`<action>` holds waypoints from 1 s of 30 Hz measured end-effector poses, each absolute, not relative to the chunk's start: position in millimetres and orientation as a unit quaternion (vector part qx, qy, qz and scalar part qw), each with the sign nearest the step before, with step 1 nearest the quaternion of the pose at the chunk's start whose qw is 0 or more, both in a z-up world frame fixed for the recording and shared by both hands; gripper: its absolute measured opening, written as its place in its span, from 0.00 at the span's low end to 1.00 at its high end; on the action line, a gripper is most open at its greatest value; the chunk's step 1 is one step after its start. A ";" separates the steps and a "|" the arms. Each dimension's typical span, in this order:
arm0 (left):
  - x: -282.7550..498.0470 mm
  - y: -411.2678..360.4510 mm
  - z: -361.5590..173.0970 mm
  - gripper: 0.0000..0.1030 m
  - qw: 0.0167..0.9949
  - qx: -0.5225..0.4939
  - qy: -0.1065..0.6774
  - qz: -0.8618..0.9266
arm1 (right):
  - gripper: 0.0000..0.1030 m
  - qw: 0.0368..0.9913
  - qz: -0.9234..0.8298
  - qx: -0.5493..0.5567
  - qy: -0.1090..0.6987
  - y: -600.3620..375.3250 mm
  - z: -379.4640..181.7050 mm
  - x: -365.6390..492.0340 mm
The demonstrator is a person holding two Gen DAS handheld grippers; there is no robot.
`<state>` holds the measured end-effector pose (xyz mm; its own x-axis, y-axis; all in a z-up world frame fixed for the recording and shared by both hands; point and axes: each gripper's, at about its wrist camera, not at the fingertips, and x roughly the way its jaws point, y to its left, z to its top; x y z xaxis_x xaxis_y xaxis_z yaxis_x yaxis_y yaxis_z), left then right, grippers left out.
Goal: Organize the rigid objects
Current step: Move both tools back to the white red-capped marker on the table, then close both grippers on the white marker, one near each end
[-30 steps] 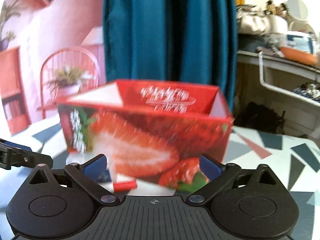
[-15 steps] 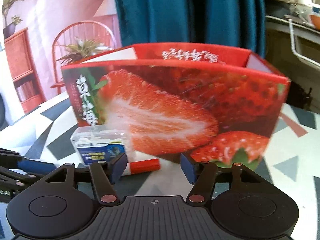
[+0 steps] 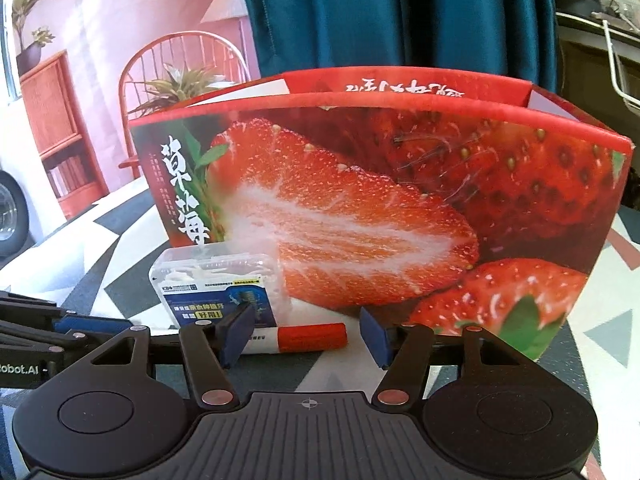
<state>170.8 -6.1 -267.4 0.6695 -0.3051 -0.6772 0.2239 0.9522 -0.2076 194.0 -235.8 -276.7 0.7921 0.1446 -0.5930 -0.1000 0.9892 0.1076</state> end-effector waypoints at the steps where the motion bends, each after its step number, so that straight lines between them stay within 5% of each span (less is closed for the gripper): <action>1: 170.9 -6.2 -267.6 0.27 0.913 -0.052 0.379 -0.146 | 0.54 0.946 0.066 0.037 0.316 -236.2 -276.9 194.0; 30: 172.2 -3.8 -269.5 0.28 0.918 -0.050 0.364 -0.148 | 0.57 0.947 0.058 0.013 0.316 -223.6 -282.1 182.7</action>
